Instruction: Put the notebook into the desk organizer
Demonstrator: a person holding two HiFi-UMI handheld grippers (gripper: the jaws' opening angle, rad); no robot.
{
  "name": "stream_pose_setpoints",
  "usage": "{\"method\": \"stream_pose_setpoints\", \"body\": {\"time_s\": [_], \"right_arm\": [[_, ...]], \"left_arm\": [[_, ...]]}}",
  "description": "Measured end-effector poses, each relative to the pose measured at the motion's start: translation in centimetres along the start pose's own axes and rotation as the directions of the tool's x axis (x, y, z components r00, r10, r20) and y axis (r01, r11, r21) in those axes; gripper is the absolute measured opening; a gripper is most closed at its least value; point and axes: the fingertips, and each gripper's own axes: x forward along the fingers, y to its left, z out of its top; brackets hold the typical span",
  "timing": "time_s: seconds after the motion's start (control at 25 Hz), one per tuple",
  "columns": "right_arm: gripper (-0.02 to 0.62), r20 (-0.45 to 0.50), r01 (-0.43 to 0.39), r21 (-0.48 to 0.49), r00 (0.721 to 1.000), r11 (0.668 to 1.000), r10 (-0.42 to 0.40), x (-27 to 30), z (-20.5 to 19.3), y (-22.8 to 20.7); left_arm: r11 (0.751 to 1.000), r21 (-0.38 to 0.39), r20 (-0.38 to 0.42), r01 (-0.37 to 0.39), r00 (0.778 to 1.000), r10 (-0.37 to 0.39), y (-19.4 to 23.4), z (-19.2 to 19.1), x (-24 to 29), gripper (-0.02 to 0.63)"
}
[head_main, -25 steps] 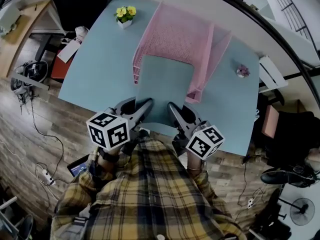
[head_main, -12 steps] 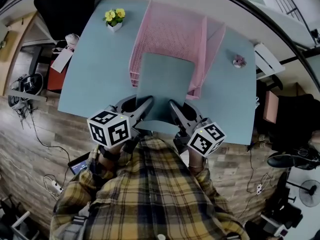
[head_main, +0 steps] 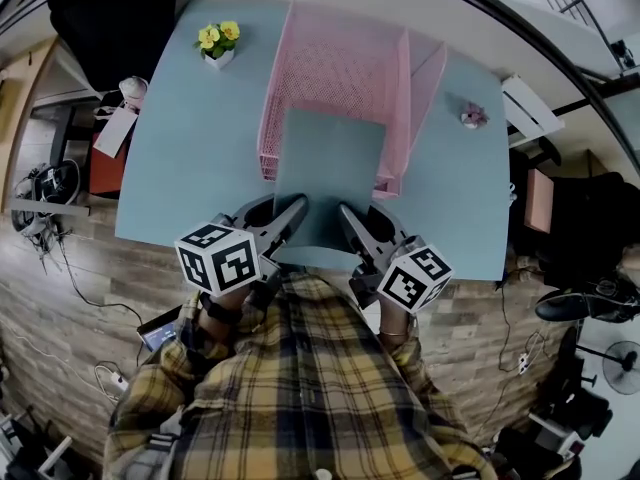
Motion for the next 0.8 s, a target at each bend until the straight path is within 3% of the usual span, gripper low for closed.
{"method": "stream_pose_setpoints", "body": {"time_s": [0.36,0.44,0.8], "right_arm": [[0.146,-0.004,0.009,-0.023,1.000,1.000,-0.009,-0.1,0.5,-0.5],[0.230,-0.033,-0.002,-0.052,0.999,0.999,0.000,0.2,0.1,-0.2],[0.313,-0.039,-0.006,-0.201,0.999,0.980,-0.002,-1.1,-0.6,1.0]], "left_arm": [[0.991,-0.116,0.055,0.064,0.997,-0.058,-0.5,0.6,0.4,0.076],[0.987,-0.140,0.076,0.078,0.995,-0.068,-0.7,1.0,0.4,0.069],[0.985,-0.160,0.088,0.070,0.995,-0.056,-0.6,1.5,0.3,0.058]]}}
